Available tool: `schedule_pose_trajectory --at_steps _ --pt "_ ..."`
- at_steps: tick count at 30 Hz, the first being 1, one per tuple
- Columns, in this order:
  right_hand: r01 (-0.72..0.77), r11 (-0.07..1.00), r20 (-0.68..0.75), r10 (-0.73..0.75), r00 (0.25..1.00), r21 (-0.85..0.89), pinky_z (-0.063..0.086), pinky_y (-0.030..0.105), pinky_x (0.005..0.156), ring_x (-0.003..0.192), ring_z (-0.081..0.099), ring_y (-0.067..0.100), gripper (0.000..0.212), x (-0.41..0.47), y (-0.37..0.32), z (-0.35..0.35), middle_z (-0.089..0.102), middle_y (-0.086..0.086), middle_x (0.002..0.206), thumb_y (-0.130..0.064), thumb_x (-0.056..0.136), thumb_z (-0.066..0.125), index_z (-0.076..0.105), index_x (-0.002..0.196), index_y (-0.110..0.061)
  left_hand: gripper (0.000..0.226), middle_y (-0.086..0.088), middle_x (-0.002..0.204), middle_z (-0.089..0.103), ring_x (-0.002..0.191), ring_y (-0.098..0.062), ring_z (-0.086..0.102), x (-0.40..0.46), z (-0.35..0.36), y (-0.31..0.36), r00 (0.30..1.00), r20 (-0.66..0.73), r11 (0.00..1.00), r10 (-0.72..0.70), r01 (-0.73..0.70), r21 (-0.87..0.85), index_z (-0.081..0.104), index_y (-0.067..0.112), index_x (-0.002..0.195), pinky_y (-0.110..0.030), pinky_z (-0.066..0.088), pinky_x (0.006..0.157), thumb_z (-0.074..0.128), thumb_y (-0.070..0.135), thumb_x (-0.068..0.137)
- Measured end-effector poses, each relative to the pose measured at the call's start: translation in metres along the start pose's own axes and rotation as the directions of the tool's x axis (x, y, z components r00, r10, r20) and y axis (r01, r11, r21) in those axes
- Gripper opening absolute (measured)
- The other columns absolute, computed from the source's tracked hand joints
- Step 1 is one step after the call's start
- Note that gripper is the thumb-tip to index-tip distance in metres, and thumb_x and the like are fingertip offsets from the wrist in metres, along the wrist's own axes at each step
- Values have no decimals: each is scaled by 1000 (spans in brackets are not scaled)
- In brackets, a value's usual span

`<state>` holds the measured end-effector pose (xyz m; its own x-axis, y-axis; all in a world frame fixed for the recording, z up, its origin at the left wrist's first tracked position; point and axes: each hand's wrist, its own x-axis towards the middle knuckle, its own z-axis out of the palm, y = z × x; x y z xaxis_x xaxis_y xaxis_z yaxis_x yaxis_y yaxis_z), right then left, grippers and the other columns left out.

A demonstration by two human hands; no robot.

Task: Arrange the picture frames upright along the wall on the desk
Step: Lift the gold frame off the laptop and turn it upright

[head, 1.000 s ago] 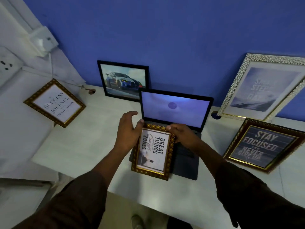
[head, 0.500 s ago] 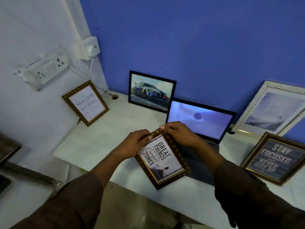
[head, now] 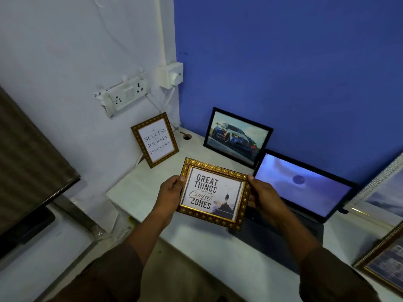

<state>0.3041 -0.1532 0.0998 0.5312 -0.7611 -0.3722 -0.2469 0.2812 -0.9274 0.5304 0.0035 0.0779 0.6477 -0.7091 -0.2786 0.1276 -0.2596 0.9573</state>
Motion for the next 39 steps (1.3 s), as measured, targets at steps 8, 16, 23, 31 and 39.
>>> schedule_pose_trajectory --at_steps 8,16,23,31,39 --pt "-56 963 -135 95 986 263 58 60 89 91 77 41 45 32 -17 15 79 20 99 -45 104 47 73 107 -9 56 -16 120 74 109 -37 72 6 17 22 935 169 873 -311 352 -338 69 15 126 -57 51 101 33 52 104" --pt "-14 980 -117 38 992 198 58 59 91 89 78 38 46 63 -31 9 80 15 94 -47 103 46 75 104 -12 87 -18 151 51 137 -44 49 24 21 25 803 494 732 -335 552 -401 54 21 145 -64 27 118 33 82 87" --pt "-77 989 -101 90 991 126 58 58 92 87 78 35 49 86 -15 3 80 13 91 -48 104 42 72 103 -9 88 -19 149 53 137 -43 49 41 30 0 743 556 673 -372 628 -390 55 20 144 -62 26 119 33 82 86" --pt "-62 994 -50 67 997 89 55 59 96 92 77 35 48 127 -17 12 80 14 97 -45 105 42 73 106 -8 95 -16 139 63 127 -40 60 84 27 0 750 503 716 -430 623 -316 64 21 136 -56 43 109 25 88 82" --pt "-37 998 -107 42 993 55 59 36 81 79 78 14 45 193 -30 39 81 2 91 -45 106 40 76 98 -18 98 -13 147 56 136 -39 52 162 6 13 679 595 678 -430 678 -284 58 24 142 -59 34 116 28 92 78"
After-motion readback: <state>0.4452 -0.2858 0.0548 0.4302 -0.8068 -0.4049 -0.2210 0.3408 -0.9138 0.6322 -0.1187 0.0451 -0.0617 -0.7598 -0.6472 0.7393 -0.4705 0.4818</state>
